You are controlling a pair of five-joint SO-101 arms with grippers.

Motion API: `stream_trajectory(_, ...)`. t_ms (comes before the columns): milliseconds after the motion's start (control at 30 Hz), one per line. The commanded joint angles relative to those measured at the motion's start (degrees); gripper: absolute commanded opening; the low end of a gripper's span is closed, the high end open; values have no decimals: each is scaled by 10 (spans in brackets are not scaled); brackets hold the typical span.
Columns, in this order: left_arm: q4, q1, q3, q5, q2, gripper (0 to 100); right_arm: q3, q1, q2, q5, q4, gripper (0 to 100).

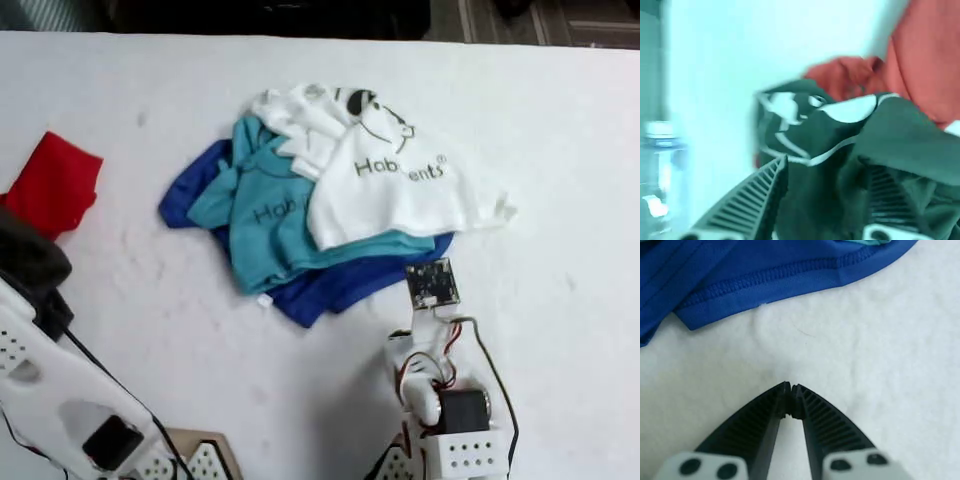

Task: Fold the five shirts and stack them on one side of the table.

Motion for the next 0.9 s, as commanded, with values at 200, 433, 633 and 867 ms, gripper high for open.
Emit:
stream_trajectory(200,1,80,246,6,-338,282,4,-1,-3,3,0,19)
stream_trajectory(433,-1,171,539,2,-483,279,4,-1,-3,3,0,19)
stream_trajectory(633,-1,205,700,6,-465,282,4,-1,-3,3,0,19)
stream_trajectory(867,-2,335,707,78,-462,283,4,-1,-3,3,0,19)
